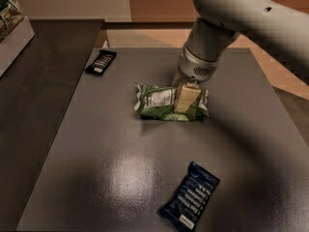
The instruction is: Pick green jalapeno chip bag
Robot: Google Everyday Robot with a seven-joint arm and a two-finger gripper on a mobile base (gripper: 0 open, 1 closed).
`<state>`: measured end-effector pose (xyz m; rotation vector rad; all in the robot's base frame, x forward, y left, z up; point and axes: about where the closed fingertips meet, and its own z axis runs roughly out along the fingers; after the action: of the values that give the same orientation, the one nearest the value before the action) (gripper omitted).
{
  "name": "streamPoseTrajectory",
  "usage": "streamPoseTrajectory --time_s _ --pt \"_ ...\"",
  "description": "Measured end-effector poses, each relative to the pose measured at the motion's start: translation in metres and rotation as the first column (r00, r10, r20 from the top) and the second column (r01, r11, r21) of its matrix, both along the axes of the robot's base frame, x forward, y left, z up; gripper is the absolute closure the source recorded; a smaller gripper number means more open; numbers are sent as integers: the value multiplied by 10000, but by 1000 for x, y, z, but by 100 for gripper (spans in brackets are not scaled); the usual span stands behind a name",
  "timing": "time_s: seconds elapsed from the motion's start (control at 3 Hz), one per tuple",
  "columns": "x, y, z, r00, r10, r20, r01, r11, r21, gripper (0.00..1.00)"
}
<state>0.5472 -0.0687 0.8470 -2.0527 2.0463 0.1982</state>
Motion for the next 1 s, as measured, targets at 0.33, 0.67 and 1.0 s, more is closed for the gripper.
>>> streamPoseTrajectory --time_s 0.33,0.67,1.0 --pt "-1 -2 4 10000 45 -8 -45 10000 14 71" --pt "-4 -2 19 9997 223 95 -224 9997 74 95" --pt "-7 -1 39 9987 460 235 -463 9988 131 100"
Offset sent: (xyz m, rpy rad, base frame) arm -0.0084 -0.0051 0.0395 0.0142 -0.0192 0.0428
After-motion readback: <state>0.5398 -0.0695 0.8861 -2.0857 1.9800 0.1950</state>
